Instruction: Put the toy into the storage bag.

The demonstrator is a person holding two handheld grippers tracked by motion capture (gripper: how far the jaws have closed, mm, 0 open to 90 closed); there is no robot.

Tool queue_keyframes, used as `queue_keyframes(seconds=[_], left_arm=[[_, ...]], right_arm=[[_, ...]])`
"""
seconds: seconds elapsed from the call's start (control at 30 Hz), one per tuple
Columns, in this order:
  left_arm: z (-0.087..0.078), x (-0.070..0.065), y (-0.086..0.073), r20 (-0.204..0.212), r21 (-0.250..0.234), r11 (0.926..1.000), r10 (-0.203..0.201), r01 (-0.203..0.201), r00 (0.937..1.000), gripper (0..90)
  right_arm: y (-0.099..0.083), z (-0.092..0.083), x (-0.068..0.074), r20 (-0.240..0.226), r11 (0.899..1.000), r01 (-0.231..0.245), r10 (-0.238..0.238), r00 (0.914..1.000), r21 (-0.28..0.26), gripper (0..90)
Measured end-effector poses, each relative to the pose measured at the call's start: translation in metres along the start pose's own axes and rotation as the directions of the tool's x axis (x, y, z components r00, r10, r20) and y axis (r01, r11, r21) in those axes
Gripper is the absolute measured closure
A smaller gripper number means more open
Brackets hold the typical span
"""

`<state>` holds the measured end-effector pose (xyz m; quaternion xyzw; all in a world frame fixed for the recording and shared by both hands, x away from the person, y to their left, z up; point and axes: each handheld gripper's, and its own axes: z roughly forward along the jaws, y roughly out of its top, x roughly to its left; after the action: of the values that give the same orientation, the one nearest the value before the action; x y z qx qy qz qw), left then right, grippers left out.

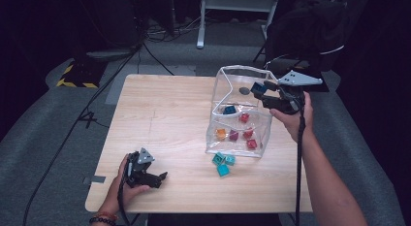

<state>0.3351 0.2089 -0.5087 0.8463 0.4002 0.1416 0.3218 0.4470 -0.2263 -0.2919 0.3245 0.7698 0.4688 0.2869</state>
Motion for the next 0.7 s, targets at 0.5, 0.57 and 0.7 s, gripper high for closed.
queue_keyframes(seconds=[0.5,0.57,0.7], left_arm=[[0.0000,0.0001,0.0000,-0.001,-0.001,1.0000,0.001,-0.001,1.0000,0.5],[0.0000,0.0001,0.0000,0.000,0.000,1.0000,0.001,-0.001,1.0000,0.5],[0.0000,0.0000,0.0000,0.000,0.000,1.0000,0.000,0.000,1.0000,0.5]], right_arm=[[-0.0032,0.0077,-0.0035,0.007,0.999,-0.010,0.010,0.9999,0.032,43.8],[-0.0042,0.0077,-0.0030,0.005,0.999,-0.009,0.008,1.0000,0.035,43.8],[-0.0051,0.0057,-0.0027,-0.003,1.000,-0.013,0.013,0.9999,0.028,43.1]])
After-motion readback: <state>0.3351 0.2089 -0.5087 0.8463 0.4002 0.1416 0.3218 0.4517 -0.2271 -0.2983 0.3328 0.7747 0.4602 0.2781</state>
